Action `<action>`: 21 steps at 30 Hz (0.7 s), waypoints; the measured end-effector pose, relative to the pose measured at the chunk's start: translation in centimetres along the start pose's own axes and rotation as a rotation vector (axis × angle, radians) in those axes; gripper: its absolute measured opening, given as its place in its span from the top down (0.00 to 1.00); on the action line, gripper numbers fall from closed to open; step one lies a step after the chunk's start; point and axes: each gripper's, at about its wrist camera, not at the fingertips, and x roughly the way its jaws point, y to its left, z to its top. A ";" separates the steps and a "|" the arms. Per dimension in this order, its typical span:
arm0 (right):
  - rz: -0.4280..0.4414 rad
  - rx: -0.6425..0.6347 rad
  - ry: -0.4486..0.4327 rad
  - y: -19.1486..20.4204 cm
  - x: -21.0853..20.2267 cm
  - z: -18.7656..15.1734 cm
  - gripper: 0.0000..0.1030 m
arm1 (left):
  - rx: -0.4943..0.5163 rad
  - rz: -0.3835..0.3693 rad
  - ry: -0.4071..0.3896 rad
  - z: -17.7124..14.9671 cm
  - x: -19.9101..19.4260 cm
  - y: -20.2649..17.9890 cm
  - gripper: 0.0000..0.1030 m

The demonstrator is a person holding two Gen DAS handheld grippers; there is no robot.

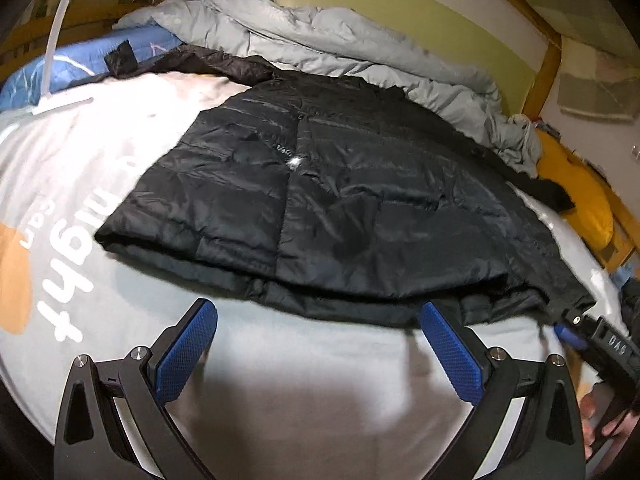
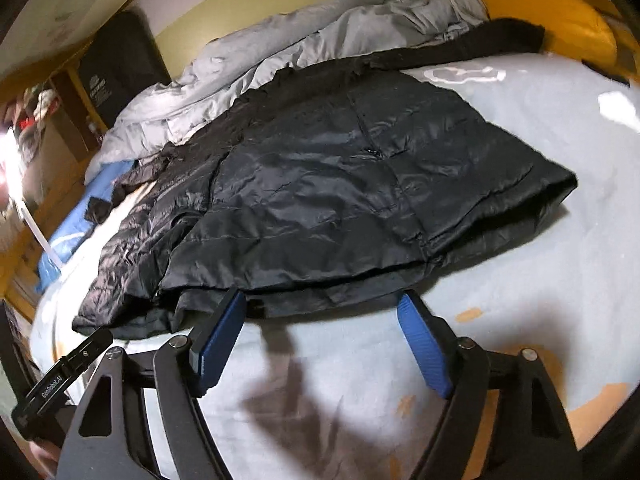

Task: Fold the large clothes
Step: 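Lower both tools toward the jacket hem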

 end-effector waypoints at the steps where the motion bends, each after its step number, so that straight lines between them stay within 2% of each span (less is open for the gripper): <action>1: 0.011 0.006 0.002 -0.1 0.0 0.1 0.23 | -0.020 -0.020 0.001 0.2 0.0 0.0 0.01; 3: 0.053 0.037 0.010 -0.4 0.1 0.2 0.18 | -0.067 -0.078 0.003 0.4 0.0 0.3 0.01; 7: 0.178 0.158 0.030 -2.2 -0.2 0.4 0.18 | -0.153 -0.153 -0.019 0.8 -0.1 1.1 0.01; 10: 0.242 0.251 0.078 -3.1 -0.7 0.2 0.18 | -0.156 -0.145 -0.042 0.5 -0.4 1.2 0.05; 12: 0.236 0.241 0.098 -2.7 -0.9 0.0 0.18 | -0.129 -0.123 -0.059 0.3 -0.4 0.8 0.05; 14: 0.210 0.209 0.079 -2.6 0.0 0.3 0.19 | -0.101 -0.106 -0.070 0.4 0.0 0.6 0.05; 16: 0.194 0.208 0.050 -2.6 0.4 1.1 0.20 | -0.070 -0.051 -0.093 0.8 0.3 0.4 0.15; 18: 0.167 0.196 0.030 -2.9 0.8 1.8 0.20 | -0.045 -0.002 -0.100 1.0 1.0 0.6 0.21; 20: 0.135 0.183 -0.003 -3.2 1.0 2.4 0.22 | -0.067 0.015 -0.113 1.5 1.1 1.3 0.33; 21: 0.122 0.177 -0.012 -3.4 0.9 2.6 0.27 | -0.092 0.006 -0.119 1.8 1.1 1.8 0.47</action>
